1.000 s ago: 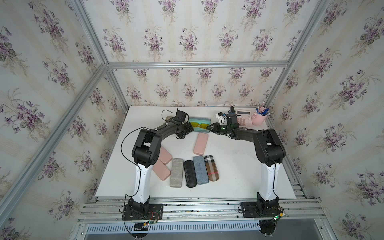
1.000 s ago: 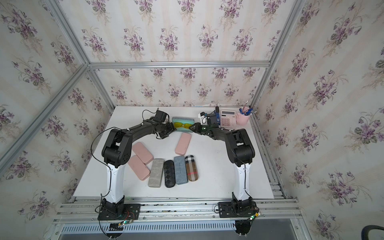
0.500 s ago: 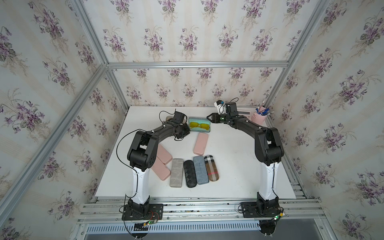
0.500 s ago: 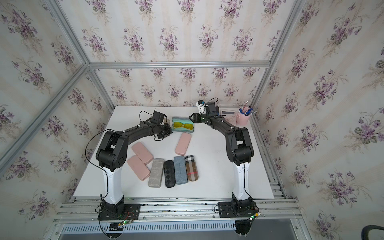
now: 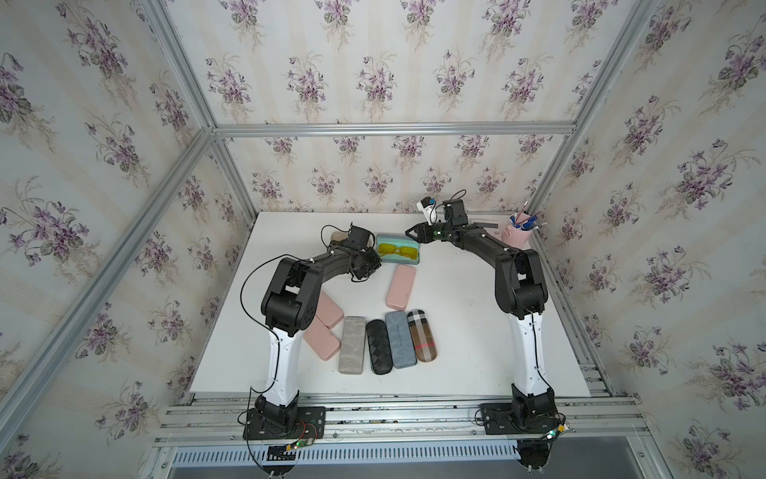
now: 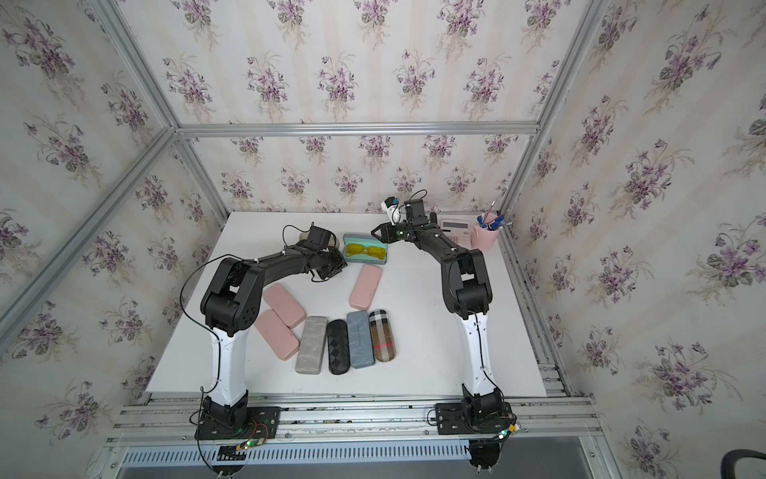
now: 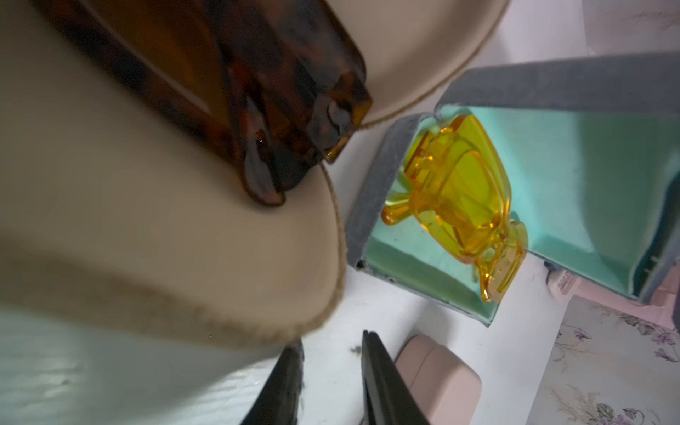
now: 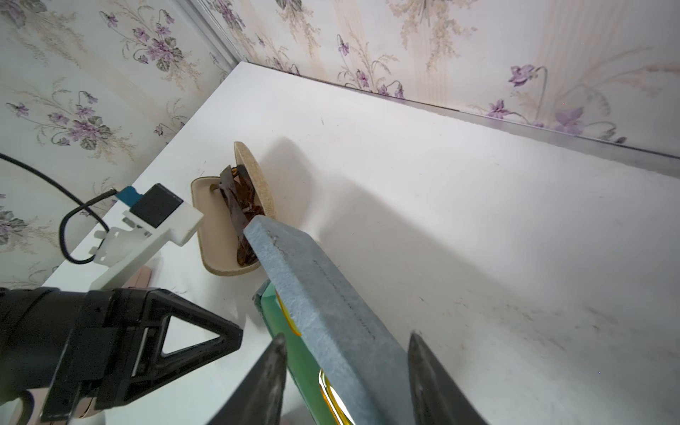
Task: Close the glasses case
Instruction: Close the glasses case at the center of the board.
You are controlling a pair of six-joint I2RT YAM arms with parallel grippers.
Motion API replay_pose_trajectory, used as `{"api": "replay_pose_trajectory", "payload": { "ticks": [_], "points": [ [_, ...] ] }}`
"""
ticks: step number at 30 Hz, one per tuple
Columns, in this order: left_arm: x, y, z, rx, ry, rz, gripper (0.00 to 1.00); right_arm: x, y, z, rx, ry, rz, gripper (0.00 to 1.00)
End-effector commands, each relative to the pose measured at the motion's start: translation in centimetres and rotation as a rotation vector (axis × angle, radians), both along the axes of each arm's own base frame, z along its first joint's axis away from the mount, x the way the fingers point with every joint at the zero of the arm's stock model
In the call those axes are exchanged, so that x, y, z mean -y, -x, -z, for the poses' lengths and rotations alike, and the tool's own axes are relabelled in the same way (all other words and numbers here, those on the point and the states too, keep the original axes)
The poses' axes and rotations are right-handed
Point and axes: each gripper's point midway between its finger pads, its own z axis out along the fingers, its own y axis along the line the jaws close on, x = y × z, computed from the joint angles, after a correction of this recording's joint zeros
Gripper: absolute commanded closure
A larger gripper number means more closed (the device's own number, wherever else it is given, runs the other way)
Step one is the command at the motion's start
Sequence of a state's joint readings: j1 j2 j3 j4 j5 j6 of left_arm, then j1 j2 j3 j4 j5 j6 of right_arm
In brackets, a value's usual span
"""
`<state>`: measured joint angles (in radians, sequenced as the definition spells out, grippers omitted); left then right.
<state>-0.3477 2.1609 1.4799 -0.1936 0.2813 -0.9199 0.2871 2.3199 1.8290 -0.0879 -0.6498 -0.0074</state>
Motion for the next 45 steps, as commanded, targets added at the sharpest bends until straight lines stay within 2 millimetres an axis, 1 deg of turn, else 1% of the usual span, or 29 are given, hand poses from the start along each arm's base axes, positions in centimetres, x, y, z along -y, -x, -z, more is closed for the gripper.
{"api": "replay_pose_trajectory", "payload": {
  "ticks": [1, 5, 8, 11, 21, 28, 32, 37, 45],
  "points": [
    [-0.1, -1.1, -0.4, 0.031, 0.004, -0.059, 0.69, -0.6, 0.6, 0.5, -0.003, -0.011, -0.060, 0.47],
    [-0.3, -1.3, -0.8, 0.058, 0.023, -0.096, 0.66, -0.6, 0.9, 1.2, -0.017, -0.006, -0.074, 0.47],
    [-0.3, -1.6, -1.1, 0.070, 0.023, -0.112, 0.65, -0.7, 1.1, 1.4, -0.019, -0.005, -0.080, 0.48],
    [-0.3, -1.7, -1.0, 0.077, 0.028, -0.137, 0.65, -0.8, 1.3, 1.6, -0.022, -0.010, -0.094, 0.47],
    [0.1, -2.4, 0.0, 0.106, 0.079, -0.192, 0.65, -0.8, 1.6, 3.5, -0.053, -0.002, -0.113, 0.48],
    [0.6, -2.8, -0.2, 0.162, 0.137, -0.219, 0.64, -0.7, 1.8, 3.8, -0.058, 0.015, -0.116, 0.48],
    [0.8, -2.9, 0.3, 0.159, 0.144, -0.227, 0.64, -0.7, 1.8, 4.0, -0.063, 0.016, -0.116, 0.48],
    [0.7, -2.8, 0.9, 0.150, 0.142, -0.232, 0.65, -0.7, 2.0, 4.3, -0.072, 0.010, -0.120, 0.52],
    [0.6, -2.6, 1.0, 0.146, 0.132, -0.230, 0.66, -0.8, 2.3, 4.1, -0.074, -0.001, -0.125, 0.58]
  ]
}}
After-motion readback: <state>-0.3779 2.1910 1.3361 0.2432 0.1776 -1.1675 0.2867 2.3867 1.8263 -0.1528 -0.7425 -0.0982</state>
